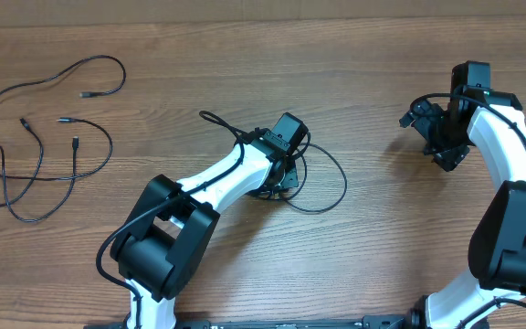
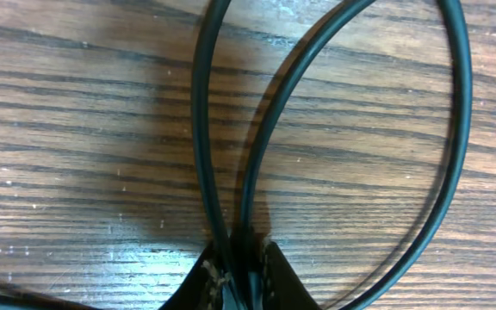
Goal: Untangle cables
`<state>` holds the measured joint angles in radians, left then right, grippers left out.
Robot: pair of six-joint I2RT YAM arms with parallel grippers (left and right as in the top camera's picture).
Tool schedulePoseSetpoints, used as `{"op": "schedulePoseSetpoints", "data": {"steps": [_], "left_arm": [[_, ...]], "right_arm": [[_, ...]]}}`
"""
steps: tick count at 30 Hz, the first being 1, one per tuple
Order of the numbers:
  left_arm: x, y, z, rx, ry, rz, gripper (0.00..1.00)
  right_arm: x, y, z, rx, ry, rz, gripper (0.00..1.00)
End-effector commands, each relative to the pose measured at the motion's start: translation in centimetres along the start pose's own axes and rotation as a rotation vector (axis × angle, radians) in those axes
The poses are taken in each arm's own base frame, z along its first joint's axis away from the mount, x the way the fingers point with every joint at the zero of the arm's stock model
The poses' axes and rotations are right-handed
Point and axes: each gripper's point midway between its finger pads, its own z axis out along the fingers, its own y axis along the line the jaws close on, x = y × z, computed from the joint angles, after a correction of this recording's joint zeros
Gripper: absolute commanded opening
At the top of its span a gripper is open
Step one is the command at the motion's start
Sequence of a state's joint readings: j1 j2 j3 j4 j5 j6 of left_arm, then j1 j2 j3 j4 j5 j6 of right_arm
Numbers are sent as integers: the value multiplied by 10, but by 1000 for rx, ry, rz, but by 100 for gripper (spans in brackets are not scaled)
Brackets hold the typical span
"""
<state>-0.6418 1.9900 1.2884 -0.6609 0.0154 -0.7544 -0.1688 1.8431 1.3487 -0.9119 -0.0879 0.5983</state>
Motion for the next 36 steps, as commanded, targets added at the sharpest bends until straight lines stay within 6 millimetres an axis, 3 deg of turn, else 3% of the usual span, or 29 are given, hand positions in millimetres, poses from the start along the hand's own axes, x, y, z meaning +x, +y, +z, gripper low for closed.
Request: {"op": "schedulePoseSetpoints", "data": {"steps": [1,4,7,9,12,21,32,36], "left_arm": [[9,3,16,-19,40,32,23],[11,1,16,-10,49,32,32],[16,-4,15,13,72,33,33],[17,-3,15,9,76,33,30],[22,-1,15,-3,90,38,13],[17,2,15,-5,84,27,5],[3,21,13,57,145,-52,4],[-1,25,11,87,163,-77,9]], "right_arm": [[-2,-1,-3,3,-16,0,100],[-2,-1,-3,3,-16,0,100],[-2,-1,-3,4,-16,0,100],[-2,-1,-3,4,-16,0,100],[-2,-1,-3,4,-16,0,100],[-2,-1,-3,3,-16,0,100],[-3,-1,-3,3,-16,0,100],[-2,-1,-3,3,-16,0,100]]}}
